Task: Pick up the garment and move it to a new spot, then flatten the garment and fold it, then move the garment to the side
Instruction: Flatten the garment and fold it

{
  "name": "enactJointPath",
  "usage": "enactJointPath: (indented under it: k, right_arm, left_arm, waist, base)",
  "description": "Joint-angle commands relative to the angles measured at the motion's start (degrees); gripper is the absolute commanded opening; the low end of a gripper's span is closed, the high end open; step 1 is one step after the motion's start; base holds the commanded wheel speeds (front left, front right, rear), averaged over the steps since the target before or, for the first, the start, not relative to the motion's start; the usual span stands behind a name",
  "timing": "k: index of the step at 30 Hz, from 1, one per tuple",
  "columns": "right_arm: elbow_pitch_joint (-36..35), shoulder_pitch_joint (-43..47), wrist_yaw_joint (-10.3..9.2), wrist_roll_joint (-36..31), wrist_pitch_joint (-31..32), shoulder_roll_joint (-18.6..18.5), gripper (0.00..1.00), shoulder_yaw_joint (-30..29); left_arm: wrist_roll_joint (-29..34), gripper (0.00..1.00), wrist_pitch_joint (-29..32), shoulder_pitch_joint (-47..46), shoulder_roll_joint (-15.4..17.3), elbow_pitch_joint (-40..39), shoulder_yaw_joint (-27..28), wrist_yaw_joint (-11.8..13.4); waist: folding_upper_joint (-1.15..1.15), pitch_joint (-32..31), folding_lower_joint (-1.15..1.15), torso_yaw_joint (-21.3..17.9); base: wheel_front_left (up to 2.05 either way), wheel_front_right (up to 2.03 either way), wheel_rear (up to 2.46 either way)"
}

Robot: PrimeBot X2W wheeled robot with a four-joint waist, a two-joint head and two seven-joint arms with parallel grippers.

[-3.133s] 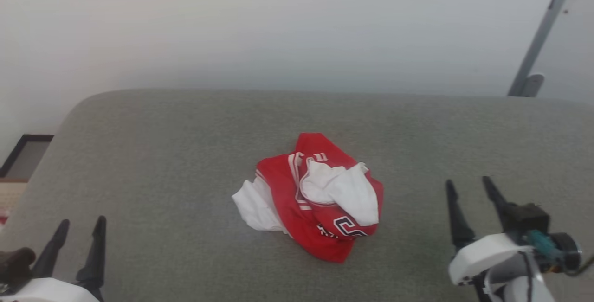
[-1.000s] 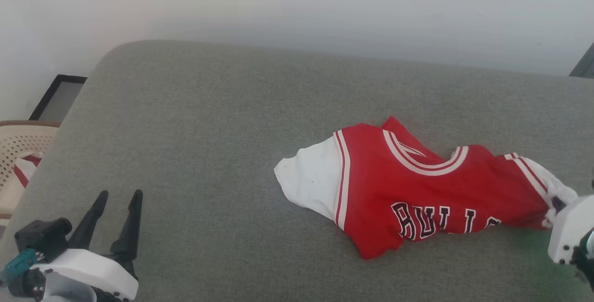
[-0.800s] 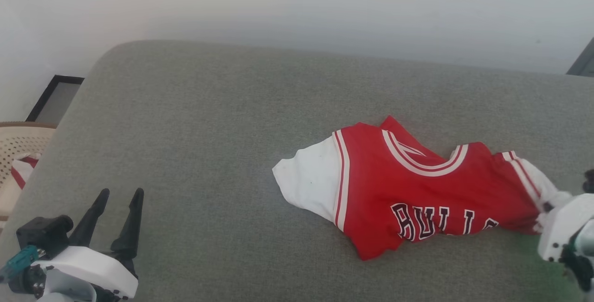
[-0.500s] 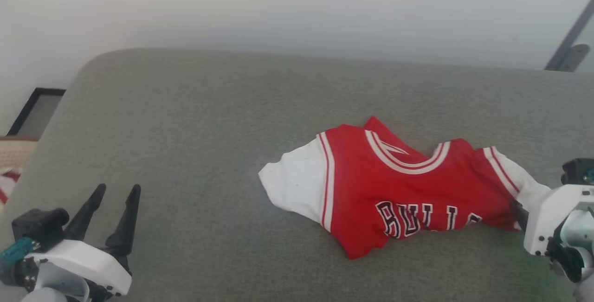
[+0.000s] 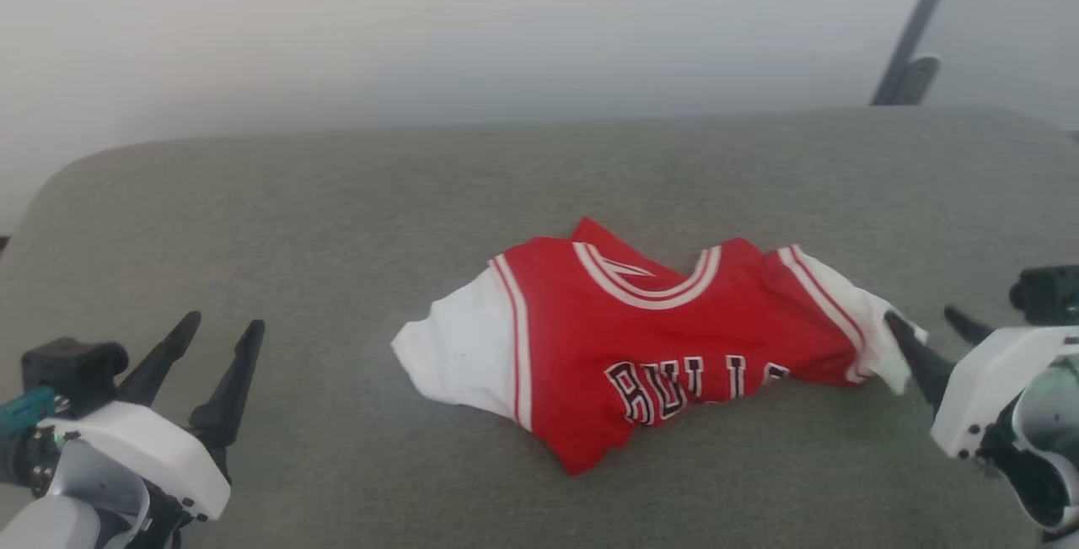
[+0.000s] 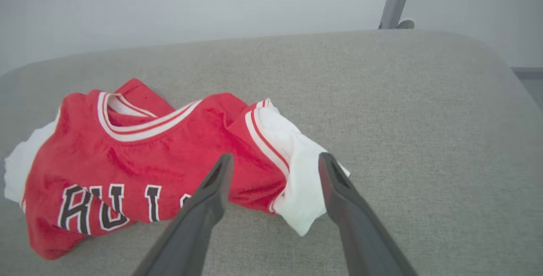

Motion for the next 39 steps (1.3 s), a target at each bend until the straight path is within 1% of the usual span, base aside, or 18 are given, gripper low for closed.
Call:
enactJointPath:
  k: [1,6,10,15,17,23,29,31,34,36,39]
  right_arm:
    - [-1.3,0.5,-0.04,-0.9,-1.2,0.4,1.00,-0.8]
    - [-5.7,-0.8,-0.03,-6.4,-9.2,2.7,1.00,-4.7]
    - [-6.6,-2.1,-0.04,-11.5,-15.8,5.1,1.00,-7.4]
    - [-5.6,-3.7,-0.03,-16.3,-21.6,7.9,1.00,-9.1]
    - [-5.3,-4.0,-0.03,-16.6,-22.4,8.5,1.00,-9.4]
    - [-3.3,-5.2,-0.04,-18.6,-24.6,10.5,1.00,-9.3]
    - [-2.2,-6.1,-0.04,-19.2,-25.1,10.8,1.00,-9.0]
    - [-1.9,-6.3,-0.04,-19.3,-24.8,10.6,1.00,-8.8]
    - [-1.5,-6.5,-0.04,-19.1,-24.1,10.4,1.00,-8.7]
    - [-1.4,-6.8,-0.04,-19.4,-23.7,10.1,1.00,-8.5]
    - [-1.1,-7.1,-0.04,-19.7,-22.9,9.7,1.00,-8.0]
  left_arm:
    - [-0.1,1.00,0.6,-0.9,0.3,-0.3,-0.2,-0.1]
    - [-0.6,1.00,4.1,-3.0,0.3,0.2,-2.0,-1.4]
    - [-0.6,1.00,7.6,-6.1,-0.2,1.7,-4.3,-2.2]
    - [0.1,1.00,12.7,-10.8,-1.5,5.6,-7.5,-3.2]
    - [0.2,1.00,13.4,-11.8,-1.9,6.3,-8.0,-3.4]
    - [0.8,1.00,19.2,-17.2,-4.3,11.7,-11.4,-3.7]
    - [1.5,1.00,23.0,-21.4,-7.0,17.4,-13.9,-3.6]
    - [2.0,1.00,24.6,-22.7,-7.4,19.8,-14.9,-3.3]
    - [2.3,1.00,26.5,-24.5,-9.1,22.7,-16.3,-2.9]
    - [3.1,1.00,27.7,-25.5,-9.6,25.0,-17.5,-3.3]
    - [3.3,1.00,29.0,-26.8,-11.3,28.8,-18.8,-3.8]
  waist:
    - [0.00,0.2,0.00,-1.7]
    - [0.00,1.3,0.00,-4.2]
    - [0.00,3.2,0.00,-5.2]
    - [0.00,5.9,0.00,-5.6]
    - [0.00,6.4,0.00,-5.7]
    - [0.00,9.0,0.00,-5.7]
    - [0.00,10.8,0.00,-5.6]
    - [0.00,11.2,0.00,-5.5]
    - [0.00,11.8,0.00,-5.4]
    - [0.00,12.1,0.00,-5.3]
    - [0.00,12.4,0.00,-5.2]
  base:
    - [0.00,0.00,0.00]
    - [0.00,0.00,0.00]
    - [0.00,0.00,0.00]
    - [0.00,0.00,0.00]
    - [0.00,0.00,0.00]
    - [0.00,0.00,0.00]
    - [0.00,0.00,0.00]
    - [0.00,0.00,0.00]
    - [0.00,0.00,0.00]
    - [0.00,0.00,0.00]
    - [0.00,0.00,0.00]
